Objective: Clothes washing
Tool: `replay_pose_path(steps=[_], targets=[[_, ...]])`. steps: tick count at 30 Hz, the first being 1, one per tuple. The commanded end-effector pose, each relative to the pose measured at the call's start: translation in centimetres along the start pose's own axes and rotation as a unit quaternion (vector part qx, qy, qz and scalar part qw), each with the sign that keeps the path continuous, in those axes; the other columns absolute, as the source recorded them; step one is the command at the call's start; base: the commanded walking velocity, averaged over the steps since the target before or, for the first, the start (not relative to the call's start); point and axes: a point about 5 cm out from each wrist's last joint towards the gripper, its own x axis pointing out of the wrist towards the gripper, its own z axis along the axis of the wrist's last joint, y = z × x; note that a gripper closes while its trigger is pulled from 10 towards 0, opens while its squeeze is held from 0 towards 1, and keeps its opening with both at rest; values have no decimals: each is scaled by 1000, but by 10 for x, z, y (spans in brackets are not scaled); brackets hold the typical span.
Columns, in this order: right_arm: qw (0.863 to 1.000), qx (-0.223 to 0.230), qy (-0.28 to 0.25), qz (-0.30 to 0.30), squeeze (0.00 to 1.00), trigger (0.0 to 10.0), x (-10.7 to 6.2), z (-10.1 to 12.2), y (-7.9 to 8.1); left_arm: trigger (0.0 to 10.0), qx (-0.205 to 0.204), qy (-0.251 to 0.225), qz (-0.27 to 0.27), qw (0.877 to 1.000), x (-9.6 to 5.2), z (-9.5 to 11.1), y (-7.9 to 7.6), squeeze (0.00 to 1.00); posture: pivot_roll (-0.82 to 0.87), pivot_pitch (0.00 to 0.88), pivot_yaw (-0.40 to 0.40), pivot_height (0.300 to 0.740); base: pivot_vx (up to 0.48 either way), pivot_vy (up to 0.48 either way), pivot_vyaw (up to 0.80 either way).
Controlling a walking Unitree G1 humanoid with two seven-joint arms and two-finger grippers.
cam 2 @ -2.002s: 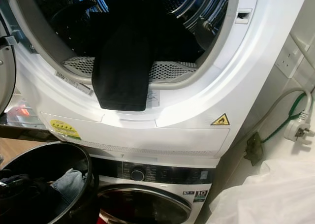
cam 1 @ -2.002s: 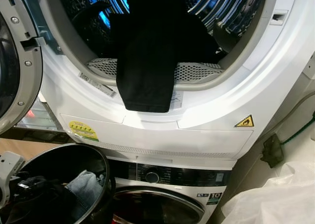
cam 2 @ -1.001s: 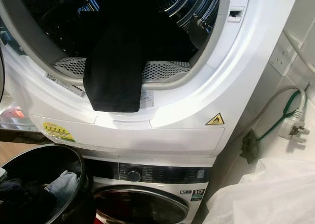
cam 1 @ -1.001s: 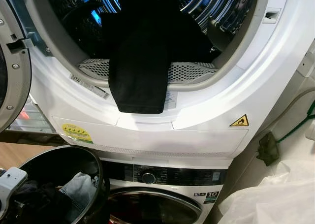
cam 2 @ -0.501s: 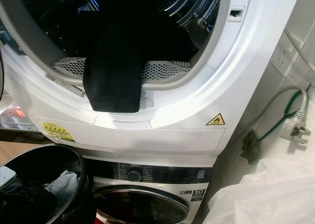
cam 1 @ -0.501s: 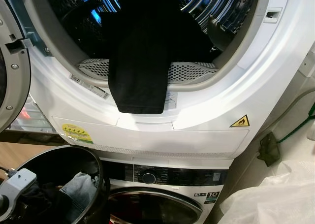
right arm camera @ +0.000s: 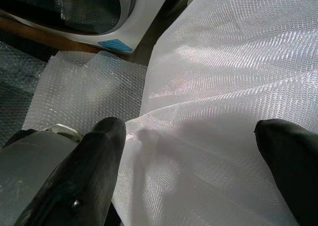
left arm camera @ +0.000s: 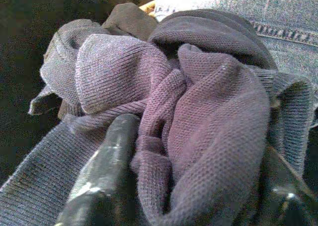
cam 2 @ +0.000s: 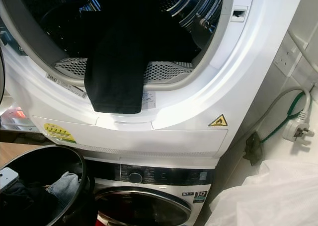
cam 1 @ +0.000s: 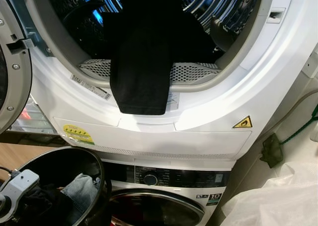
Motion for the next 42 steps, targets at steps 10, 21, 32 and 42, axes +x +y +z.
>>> replay_pose_path(steps=[10, 21, 32, 42], targets=[[1000, 4, 2, 9, 0, 10000, -1, 1, 6, 0, 15, 14, -10, 1000, 2, -2, -2, 0, 107, 0, 39, 740, 0, 0, 0], [1000, 0, 2, 17, 0, 10000, -2, 1, 11, 0, 17, 7, -18, 1000, 2, -1, -3, 0, 117, 0, 44, 740, 0, 0, 0], [1000, -2, 0, 24, 0, 10000, -2, 3, 15, 0, 6, -20, -20, 1000, -2, 4, -1, 0, 122, 0, 48, 740, 0, 0, 0], [1000, -3, 0, 28, 0, 10000, -2, 4, 17, 0, -37, -224, -70, 971, -59, 53, 10, 0, 127, 0, 53, 740, 0, 0, 0]])
